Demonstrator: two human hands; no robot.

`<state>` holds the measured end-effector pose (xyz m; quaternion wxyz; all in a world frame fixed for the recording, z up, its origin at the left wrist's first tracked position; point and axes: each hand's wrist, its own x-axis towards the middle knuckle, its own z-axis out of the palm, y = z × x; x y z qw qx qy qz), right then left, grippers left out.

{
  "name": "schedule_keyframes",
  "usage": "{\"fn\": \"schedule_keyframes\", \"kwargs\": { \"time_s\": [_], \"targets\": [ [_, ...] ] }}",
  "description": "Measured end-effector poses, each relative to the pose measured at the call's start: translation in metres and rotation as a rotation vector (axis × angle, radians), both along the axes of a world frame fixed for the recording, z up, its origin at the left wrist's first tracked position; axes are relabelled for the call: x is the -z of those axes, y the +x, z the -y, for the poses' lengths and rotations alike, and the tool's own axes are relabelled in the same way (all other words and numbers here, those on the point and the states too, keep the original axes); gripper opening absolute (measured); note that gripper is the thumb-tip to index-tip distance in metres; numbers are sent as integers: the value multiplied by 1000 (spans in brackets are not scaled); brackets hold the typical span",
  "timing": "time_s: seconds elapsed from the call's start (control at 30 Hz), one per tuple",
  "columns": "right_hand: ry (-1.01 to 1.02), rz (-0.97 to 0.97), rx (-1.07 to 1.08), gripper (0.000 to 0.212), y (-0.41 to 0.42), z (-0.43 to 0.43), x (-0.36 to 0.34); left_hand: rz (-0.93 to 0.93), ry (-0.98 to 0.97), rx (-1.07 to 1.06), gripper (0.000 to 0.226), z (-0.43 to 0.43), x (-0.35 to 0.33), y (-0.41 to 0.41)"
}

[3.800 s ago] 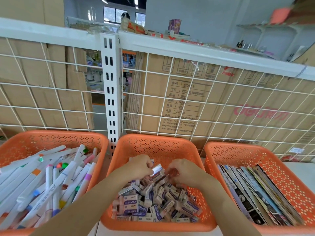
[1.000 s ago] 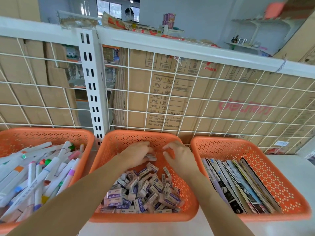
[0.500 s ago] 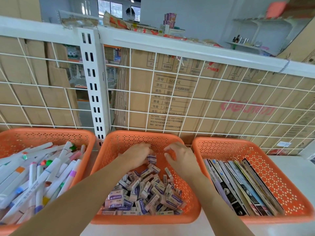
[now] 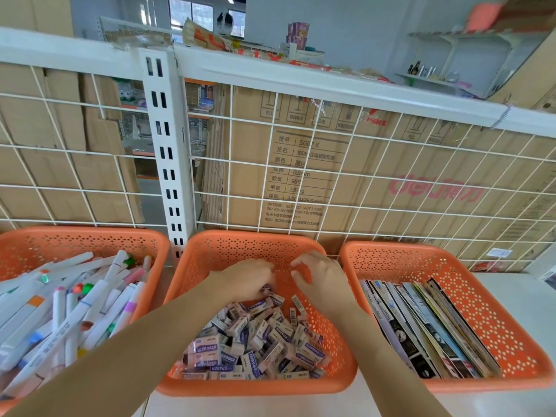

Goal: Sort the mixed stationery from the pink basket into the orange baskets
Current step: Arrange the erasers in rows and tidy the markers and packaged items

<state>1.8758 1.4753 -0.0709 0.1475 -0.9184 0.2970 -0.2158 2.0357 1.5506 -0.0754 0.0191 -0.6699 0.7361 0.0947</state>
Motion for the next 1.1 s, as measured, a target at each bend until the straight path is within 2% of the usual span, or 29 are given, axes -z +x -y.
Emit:
{"fn": "schedule_keyframes", "kwargs": {
  "time_s": [0.27,0.37,0.47,0.63,0.83,0.93,1.03,1.1],
  "targets": [
    [7,-17,-17,18,-1,-2,-5,-31,-67,-69,15,-3,-8,1],
    [51,-233,-143,24,5,-4,-15,-76,-78,-195,25,-11,-21,14],
    [97,-512,-300,28,20,-6,-18,-127,-97,-314,22,-19,-26,26],
    [86,-695,-348,27,46,-9,-11,-276,-106,-451,16,-30,-23,33],
    [117,-646,-387,20,53,-11,-5,-464,-104,-521,29,-36,-21,37],
    [164,-642,-388,23,53,-9,-5,-535,-83,-552,30,-38,-19,39],
    [190,-673,-395,28,51,-6,-4,-601,-86,-594,27,-41,-18,39],
    [211,-618,-348,24,48,-1,-4,-690,-110,-630,20,-42,-19,38]
  ]
}}
